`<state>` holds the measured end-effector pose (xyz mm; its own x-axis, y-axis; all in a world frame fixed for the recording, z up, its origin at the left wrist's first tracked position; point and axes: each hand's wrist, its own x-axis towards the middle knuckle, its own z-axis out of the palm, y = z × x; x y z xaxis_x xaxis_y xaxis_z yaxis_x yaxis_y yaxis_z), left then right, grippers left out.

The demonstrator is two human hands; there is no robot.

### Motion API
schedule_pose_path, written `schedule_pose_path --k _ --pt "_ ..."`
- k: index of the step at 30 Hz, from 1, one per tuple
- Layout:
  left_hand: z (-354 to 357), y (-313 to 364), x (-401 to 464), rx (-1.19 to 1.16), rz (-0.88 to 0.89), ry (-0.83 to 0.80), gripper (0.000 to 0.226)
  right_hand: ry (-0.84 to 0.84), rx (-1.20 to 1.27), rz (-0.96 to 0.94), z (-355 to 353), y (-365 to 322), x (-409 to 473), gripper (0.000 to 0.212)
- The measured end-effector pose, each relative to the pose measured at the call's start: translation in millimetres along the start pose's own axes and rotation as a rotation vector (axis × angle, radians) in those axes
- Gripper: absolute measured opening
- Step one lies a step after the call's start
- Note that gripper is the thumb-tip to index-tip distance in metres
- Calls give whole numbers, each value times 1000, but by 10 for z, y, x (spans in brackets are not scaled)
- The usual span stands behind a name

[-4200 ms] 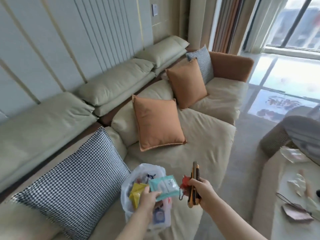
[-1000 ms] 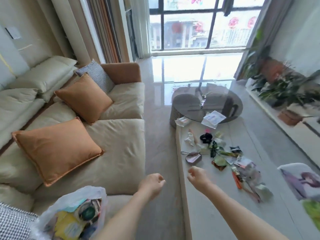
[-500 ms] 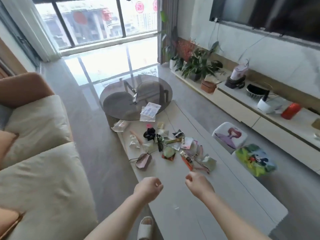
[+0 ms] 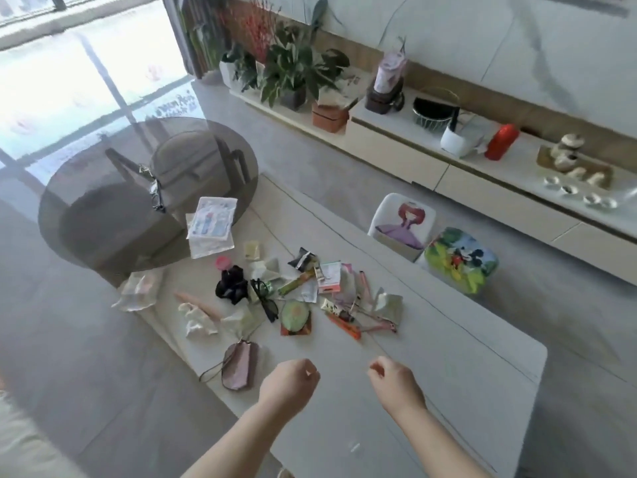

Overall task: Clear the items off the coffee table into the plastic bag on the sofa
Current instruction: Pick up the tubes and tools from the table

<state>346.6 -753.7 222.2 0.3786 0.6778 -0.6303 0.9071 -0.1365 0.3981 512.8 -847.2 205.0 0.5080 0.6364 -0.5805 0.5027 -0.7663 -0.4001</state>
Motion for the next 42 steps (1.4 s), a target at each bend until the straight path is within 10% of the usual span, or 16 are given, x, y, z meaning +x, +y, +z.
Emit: schedule_pose_path --k 20,42 --pt "1784 -340 2673 -708 -194 -91 32 128 -193 -31 1491 635 2571 34" --pt "1412 -335 3042 -1369 -439 -39 17 180 -266 -61 1543 226 3006 22"
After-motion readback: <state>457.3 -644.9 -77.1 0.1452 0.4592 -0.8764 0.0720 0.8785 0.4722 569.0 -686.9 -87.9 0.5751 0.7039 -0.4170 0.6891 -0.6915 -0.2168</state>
